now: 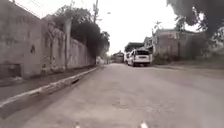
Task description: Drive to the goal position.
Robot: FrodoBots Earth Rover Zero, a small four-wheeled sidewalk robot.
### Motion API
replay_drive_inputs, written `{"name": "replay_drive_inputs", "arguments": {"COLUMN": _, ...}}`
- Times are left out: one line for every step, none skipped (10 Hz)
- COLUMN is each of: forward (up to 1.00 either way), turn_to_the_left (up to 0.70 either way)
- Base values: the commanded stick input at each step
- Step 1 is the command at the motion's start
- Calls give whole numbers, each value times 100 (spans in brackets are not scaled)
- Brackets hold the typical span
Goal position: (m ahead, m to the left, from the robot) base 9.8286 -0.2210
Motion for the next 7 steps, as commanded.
{"name": "replay_drive_inputs", "arguments": {"forward": 100, "turn_to_the_left": 0}}
{"name": "replay_drive_inputs", "arguments": {"forward": 100, "turn_to_the_left": 0}}
{"name": "replay_drive_inputs", "arguments": {"forward": 100, "turn_to_the_left": 0}}
{"name": "replay_drive_inputs", "arguments": {"forward": 100, "turn_to_the_left": 0}}
{"name": "replay_drive_inputs", "arguments": {"forward": 100, "turn_to_the_left": 0}}
{"name": "replay_drive_inputs", "arguments": {"forward": 100, "turn_to_the_left": 0}}
{"name": "replay_drive_inputs", "arguments": {"forward": 100, "turn_to_the_left": 0}}
